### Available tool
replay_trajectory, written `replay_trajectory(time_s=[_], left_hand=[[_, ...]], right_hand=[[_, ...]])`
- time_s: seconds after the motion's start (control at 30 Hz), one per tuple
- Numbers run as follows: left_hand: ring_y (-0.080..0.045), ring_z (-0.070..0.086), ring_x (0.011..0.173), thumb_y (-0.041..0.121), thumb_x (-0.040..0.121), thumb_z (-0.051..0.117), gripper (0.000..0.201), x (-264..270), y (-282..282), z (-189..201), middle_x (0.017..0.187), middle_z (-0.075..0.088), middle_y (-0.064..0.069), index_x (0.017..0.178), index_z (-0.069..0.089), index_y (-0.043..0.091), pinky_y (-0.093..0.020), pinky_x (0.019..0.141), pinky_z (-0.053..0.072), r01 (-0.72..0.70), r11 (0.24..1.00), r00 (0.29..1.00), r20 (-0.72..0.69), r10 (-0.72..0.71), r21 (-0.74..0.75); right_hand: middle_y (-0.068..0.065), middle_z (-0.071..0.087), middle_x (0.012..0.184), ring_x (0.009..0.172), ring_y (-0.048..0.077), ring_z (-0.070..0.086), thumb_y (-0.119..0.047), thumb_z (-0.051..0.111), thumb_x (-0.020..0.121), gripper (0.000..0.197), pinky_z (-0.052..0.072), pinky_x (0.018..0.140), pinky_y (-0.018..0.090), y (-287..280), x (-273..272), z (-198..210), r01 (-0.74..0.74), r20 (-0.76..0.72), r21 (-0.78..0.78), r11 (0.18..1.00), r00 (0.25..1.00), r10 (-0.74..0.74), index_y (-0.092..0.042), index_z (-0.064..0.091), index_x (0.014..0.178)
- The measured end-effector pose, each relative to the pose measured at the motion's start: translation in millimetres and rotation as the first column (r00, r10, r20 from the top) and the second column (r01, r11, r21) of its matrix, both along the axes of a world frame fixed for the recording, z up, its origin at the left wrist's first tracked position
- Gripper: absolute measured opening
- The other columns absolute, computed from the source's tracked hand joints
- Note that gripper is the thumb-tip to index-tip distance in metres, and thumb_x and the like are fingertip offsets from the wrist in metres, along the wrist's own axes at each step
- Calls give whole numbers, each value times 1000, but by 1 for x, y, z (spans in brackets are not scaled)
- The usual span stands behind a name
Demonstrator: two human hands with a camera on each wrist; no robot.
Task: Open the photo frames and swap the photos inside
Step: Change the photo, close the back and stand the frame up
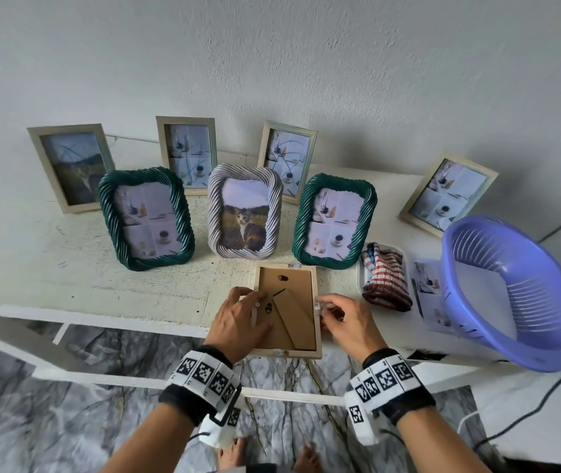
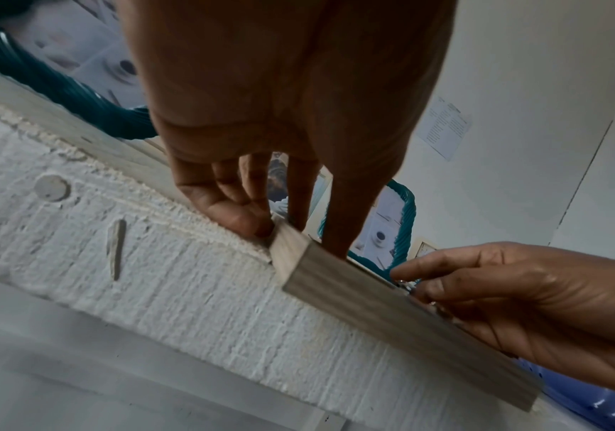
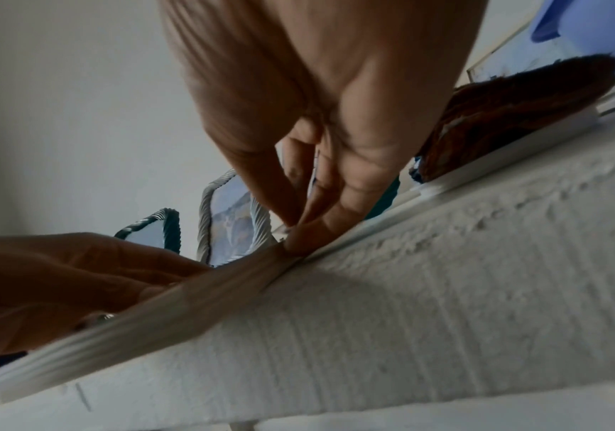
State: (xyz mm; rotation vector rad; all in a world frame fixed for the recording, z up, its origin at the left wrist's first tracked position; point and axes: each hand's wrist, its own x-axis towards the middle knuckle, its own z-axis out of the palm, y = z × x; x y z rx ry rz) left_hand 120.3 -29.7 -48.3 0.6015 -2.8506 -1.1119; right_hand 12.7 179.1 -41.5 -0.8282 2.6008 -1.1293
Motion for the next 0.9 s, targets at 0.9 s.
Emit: replay_trajectory(time_s=[0.9], left_hand=[[-10,63,75,28,86,71,41,0,-3,-3,109,62,4,121,53,16,-23,69,50,-55,998,987,-145,61,42]], right_hand=[[-4,59,72,67,9,57,-21,72,83,14,45,63,20,-6,-4,-10,0,16,-18,1000,1000,0,-23,62,92]])
